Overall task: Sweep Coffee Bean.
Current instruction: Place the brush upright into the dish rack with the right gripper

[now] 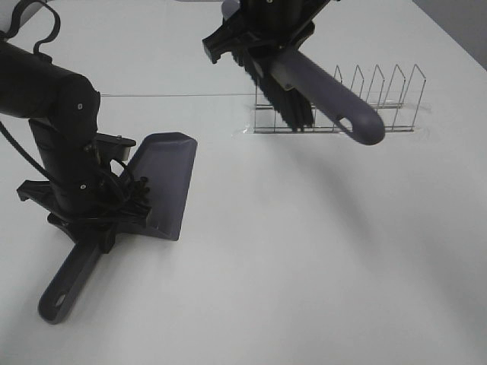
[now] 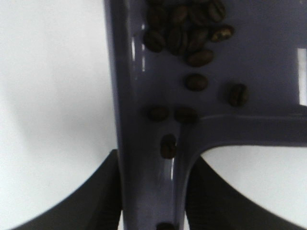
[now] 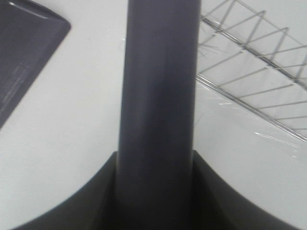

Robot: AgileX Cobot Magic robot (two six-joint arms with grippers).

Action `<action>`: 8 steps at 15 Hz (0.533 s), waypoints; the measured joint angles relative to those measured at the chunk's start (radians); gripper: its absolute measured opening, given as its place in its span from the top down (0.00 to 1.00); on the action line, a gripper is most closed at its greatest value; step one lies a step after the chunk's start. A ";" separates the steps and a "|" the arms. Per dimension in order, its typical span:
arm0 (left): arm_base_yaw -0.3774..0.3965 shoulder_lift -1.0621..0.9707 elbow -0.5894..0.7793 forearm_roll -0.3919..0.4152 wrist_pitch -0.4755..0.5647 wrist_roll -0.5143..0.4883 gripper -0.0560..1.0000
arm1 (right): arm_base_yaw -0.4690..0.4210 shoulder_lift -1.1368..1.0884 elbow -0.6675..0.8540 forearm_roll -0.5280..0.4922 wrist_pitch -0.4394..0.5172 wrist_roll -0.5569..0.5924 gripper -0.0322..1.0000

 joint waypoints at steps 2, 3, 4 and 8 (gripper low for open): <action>0.000 0.000 0.000 0.000 0.000 0.000 0.60 | -0.018 -0.028 0.000 -0.011 0.028 0.003 0.63; 0.000 0.000 0.000 0.000 0.000 0.000 0.60 | -0.045 -0.043 0.000 -0.008 0.030 0.003 0.63; 0.000 0.000 0.000 -0.001 0.000 0.000 0.60 | -0.084 -0.065 0.018 0.000 0.029 0.003 0.63; 0.000 0.000 0.000 -0.012 0.000 -0.003 0.60 | -0.268 -0.138 0.203 0.073 0.031 0.004 0.63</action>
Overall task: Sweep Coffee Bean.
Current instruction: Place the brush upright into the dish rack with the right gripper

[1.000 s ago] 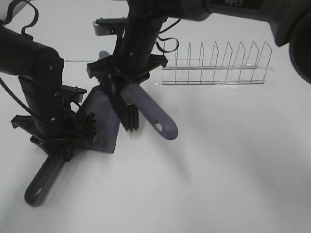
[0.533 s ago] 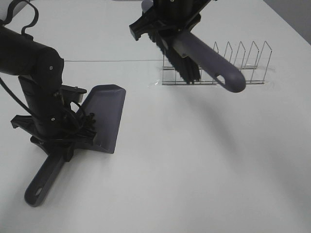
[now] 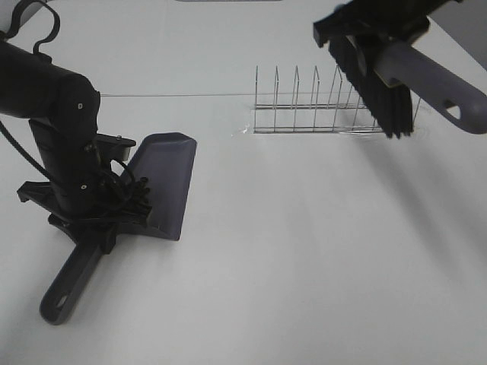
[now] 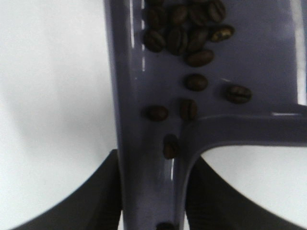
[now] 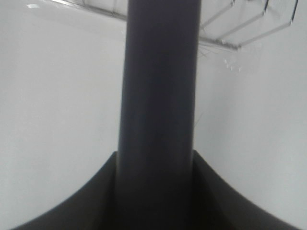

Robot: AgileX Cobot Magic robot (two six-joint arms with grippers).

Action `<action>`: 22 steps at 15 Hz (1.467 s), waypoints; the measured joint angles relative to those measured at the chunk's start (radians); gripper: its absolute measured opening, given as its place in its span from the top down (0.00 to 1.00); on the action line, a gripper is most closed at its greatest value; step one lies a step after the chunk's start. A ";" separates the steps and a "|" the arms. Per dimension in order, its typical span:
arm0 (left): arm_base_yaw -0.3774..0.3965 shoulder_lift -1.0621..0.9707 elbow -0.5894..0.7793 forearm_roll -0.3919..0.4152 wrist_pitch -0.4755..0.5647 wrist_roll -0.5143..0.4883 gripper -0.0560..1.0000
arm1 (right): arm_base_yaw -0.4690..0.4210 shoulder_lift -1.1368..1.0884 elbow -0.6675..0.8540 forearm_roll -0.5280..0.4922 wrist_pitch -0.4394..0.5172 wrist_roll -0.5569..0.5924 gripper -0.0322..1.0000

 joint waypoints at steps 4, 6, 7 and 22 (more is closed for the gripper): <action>0.000 0.000 0.000 0.000 0.000 0.000 0.60 | -0.111 -0.023 0.213 0.062 -0.001 0.000 0.63; 0.000 0.000 0.000 -0.001 0.000 0.000 0.60 | -0.136 -0.023 0.288 0.077 -0.065 0.000 0.63; 0.000 0.000 0.000 -0.001 0.000 0.000 0.60 | -0.141 -0.023 0.311 0.082 -0.114 0.000 0.63; 0.000 0.000 0.000 -0.010 -0.007 0.000 0.60 | -0.149 0.152 0.186 -0.017 -0.282 0.056 0.63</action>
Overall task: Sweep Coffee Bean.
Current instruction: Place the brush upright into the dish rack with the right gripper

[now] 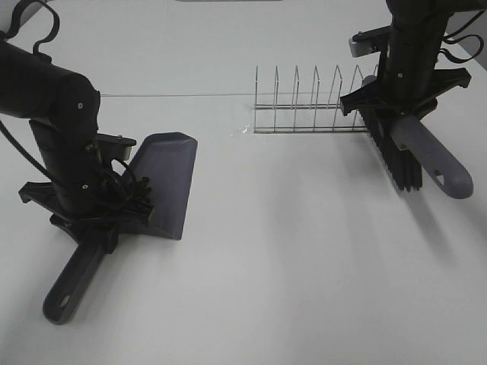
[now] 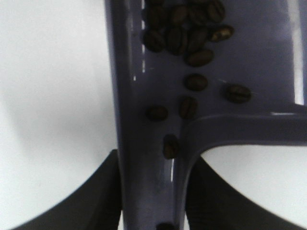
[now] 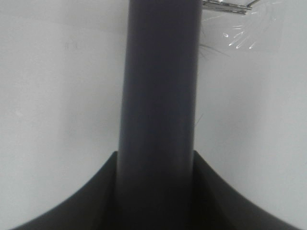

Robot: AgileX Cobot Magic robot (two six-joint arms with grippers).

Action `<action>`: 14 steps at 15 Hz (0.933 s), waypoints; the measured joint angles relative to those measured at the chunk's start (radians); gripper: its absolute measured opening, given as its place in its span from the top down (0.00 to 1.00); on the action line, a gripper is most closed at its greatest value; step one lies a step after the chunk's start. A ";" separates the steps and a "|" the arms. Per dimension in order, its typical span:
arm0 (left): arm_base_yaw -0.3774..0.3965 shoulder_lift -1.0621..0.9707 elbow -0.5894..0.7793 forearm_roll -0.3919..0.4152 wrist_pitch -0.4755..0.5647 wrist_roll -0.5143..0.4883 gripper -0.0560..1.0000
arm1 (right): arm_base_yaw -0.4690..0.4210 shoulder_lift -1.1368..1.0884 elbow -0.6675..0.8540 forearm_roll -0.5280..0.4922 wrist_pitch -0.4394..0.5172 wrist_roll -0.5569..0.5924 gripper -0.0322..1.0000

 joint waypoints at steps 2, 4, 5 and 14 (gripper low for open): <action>0.000 0.000 0.000 -0.001 -0.001 0.000 0.60 | -0.014 0.028 -0.031 0.003 -0.002 0.006 0.63; 0.000 0.000 0.000 -0.001 -0.001 0.000 0.60 | -0.036 0.035 -0.044 0.020 -0.015 0.003 0.63; 0.000 0.000 0.000 -0.001 -0.001 0.001 0.60 | -0.054 0.038 -0.053 0.045 -0.031 -0.021 0.63; 0.000 0.000 0.000 -0.002 -0.009 0.002 0.60 | -0.104 0.166 -0.296 0.143 -0.003 -0.134 0.63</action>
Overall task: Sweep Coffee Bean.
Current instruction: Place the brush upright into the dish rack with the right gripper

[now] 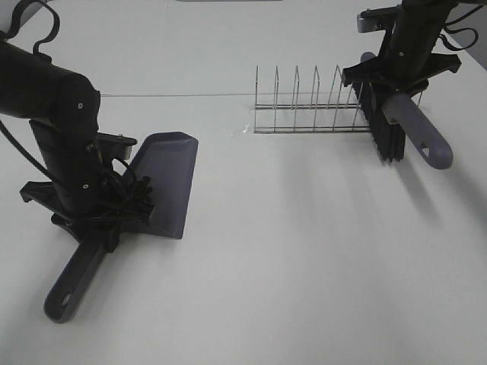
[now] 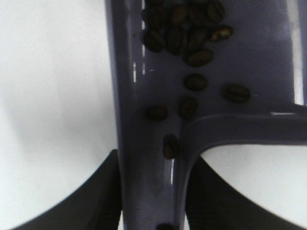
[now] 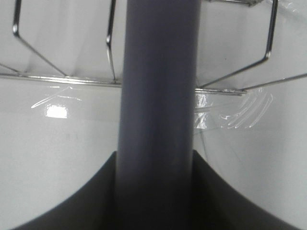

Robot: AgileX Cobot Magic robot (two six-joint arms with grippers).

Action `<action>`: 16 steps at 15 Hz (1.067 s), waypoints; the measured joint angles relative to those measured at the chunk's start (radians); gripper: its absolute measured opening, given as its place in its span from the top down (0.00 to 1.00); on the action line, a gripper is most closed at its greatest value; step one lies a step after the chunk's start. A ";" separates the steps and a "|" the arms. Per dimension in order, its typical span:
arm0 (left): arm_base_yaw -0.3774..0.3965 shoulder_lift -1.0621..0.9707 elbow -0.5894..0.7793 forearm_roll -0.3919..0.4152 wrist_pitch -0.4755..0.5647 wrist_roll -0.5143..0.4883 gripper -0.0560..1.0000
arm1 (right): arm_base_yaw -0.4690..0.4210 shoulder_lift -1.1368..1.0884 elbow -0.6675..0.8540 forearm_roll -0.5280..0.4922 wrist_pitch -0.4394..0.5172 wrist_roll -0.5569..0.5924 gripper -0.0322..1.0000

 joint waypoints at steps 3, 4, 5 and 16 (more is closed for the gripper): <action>0.000 0.000 0.000 0.000 -0.001 0.000 0.60 | 0.000 0.030 -0.052 0.000 0.013 0.000 0.63; 0.000 0.000 0.000 0.000 -0.001 0.000 0.60 | 0.000 0.030 -0.052 0.000 0.013 0.000 0.63; 0.000 0.000 0.000 0.000 -0.002 0.000 0.60 | 0.000 0.029 -0.051 0.004 0.013 0.000 0.63; 0.000 -0.001 0.000 -0.003 -0.005 0.000 0.60 | -0.005 0.025 -0.084 0.031 0.092 0.000 0.36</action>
